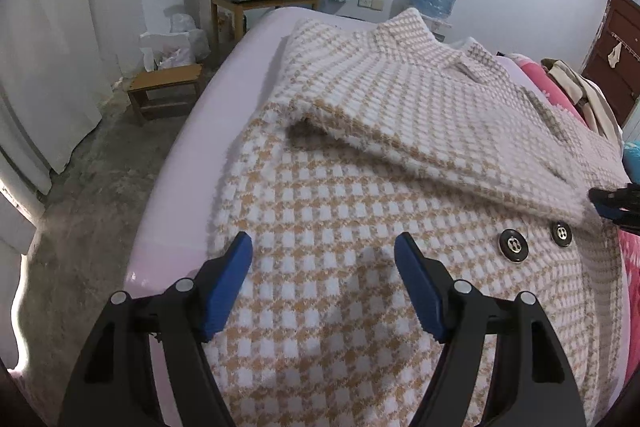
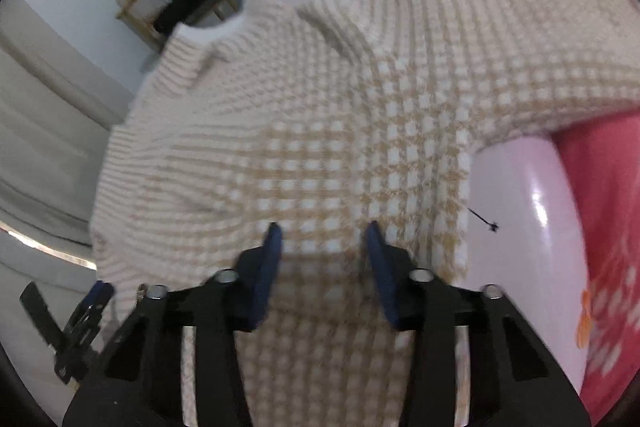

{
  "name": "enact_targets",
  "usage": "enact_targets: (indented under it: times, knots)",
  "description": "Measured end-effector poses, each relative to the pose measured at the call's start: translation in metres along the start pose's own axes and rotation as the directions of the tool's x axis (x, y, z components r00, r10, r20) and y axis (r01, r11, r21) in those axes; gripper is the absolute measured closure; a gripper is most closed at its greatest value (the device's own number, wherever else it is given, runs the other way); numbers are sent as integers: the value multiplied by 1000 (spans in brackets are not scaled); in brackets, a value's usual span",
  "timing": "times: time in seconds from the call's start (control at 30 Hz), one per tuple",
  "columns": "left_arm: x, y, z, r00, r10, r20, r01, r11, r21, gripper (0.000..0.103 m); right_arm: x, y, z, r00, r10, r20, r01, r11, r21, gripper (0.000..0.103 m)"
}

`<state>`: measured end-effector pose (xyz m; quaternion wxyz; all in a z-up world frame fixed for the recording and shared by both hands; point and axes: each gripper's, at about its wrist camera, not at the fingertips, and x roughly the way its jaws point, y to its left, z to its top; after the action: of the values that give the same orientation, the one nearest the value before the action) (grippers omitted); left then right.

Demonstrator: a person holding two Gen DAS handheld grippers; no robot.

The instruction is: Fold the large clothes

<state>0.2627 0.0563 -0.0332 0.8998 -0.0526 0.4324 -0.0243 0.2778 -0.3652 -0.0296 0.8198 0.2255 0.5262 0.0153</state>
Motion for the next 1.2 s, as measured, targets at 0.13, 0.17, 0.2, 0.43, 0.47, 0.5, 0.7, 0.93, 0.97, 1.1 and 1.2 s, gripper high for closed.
enact_targets:
  times: [0.13,0.17,0.2,0.43,0.47,0.5,0.7,0.93,0.97,1.1,1.2]
  knots:
    - [-2,2,-2,1000,-7,15,7,1000,-7,31,9,10,4,1000,-26,-5,26,998,-48,84]
    - [-1,3,-2,1000,-13,19,13,1000,-13,31,9,13,6,999,-40,-2,40,998,-57,92]
    - [-2,4,-3,1000,-18,21,18,1000,-18,31,9,16,7,999,-45,-1,44,997,-64,95]
    - [-2,9,-3,999,-39,33,40,998,-38,31,-31,78,65,984,-27,174,58,982,-177,98]
    - [-2,9,-3,999,-38,33,40,999,-38,31,-39,88,72,978,-18,208,60,979,-194,98]
    - [-2,9,-3,999,-39,33,40,999,-37,31,-45,97,77,971,-15,238,65,976,-207,98]
    - [-2,11,-3,999,-41,36,42,998,-41,31,-20,69,77,963,-121,241,170,966,-194,98]
    - [-2,11,-2,998,-41,37,43,998,-39,31,23,27,73,983,-151,101,163,980,-118,75]
    - [-2,11,-3,999,-40,37,41,998,-38,31,16,27,73,981,-151,118,164,980,-114,67]
    - [-3,13,-2,998,-58,39,60,997,-49,31,-25,14,58,978,-104,179,123,988,-93,50]
    - [-13,21,-1,994,-100,33,103,992,-75,31,-59,3,28,978,-52,200,69,995,-78,41]
